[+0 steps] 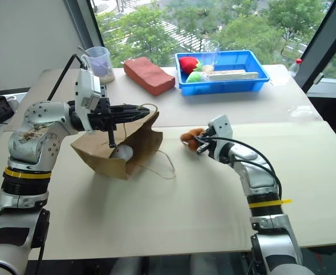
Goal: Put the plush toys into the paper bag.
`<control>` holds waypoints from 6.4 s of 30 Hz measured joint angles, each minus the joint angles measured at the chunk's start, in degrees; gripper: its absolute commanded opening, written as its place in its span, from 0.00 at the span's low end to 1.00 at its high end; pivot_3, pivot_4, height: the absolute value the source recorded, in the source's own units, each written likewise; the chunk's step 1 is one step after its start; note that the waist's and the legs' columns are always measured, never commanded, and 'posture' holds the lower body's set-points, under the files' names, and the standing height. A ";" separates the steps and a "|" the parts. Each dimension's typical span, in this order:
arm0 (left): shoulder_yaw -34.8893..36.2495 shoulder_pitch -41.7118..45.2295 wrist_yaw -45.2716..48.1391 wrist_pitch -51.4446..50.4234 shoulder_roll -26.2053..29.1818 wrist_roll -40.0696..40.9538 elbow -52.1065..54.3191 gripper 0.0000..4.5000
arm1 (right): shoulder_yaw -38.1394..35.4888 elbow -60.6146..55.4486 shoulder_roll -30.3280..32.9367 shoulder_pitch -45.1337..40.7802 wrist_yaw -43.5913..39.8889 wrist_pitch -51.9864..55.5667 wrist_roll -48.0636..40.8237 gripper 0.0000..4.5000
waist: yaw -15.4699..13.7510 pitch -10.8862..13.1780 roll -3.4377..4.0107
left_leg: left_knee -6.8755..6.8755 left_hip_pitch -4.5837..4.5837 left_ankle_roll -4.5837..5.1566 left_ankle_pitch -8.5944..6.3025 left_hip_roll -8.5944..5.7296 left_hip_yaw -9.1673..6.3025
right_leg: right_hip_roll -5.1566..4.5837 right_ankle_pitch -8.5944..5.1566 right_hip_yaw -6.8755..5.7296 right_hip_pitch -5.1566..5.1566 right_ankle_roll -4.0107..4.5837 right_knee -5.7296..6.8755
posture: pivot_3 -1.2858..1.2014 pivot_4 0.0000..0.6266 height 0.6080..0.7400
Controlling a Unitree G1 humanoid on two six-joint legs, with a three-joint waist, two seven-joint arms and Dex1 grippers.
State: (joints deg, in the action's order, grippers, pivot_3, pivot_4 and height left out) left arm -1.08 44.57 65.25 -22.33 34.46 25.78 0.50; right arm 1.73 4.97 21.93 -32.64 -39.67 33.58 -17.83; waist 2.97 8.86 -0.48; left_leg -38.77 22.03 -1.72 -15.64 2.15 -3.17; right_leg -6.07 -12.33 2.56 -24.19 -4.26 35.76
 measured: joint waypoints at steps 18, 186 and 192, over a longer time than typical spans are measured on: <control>-0.31 0.81 0.63 0.00 -0.20 0.02 -0.05 0.00 | 9.53 2.63 -14.35 -9.51 -0.02 3.81 -1.42 0.01 | -0.18 0.00 0.01 | 0.00 0.02 -0.03 0.02 -0.02 -0.05 | 0.00 0.00 -0.03 -0.04 0.00 0.01 | 0.52 0.24 1.00; -0.87 -26.74 -33.94 1.07 -16.57 -9.51 12.96 0.01 | 6.40 -18.46 26.62 -33.90 -28.14 19.52 -16.65 1.00 | -2.49 0.17 -0.02 | -0.11 0.05 0.36 -0.20 -0.20 -0.18 | -0.07 -0.02 -0.03 -0.10 0.02 -0.09 | 0.52 0.24 1.00; -1.34 -13.75 -6.44 -2.68 -6.16 3.48 5.72 0.01 | 3.82 -9.63 35.82 -43.21 -36.93 21.62 -18.77 1.00 | -2.17 0.18 -0.02 | 0.07 0.02 0.44 -0.25 -0.19 -0.15 | -0.06 -0.02 -0.08 -0.05 0.02 -0.45 | 0.52 0.24 1.00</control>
State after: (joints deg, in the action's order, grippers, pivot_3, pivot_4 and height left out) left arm -2.42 30.82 58.82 -25.01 28.30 29.25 6.22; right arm 5.55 -4.66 57.76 -75.85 -76.60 55.20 -36.60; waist 0.80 9.03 -0.50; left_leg -38.70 22.05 -1.28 -15.88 1.96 -3.32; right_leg -6.14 -12.35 2.48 -24.24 -4.25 35.31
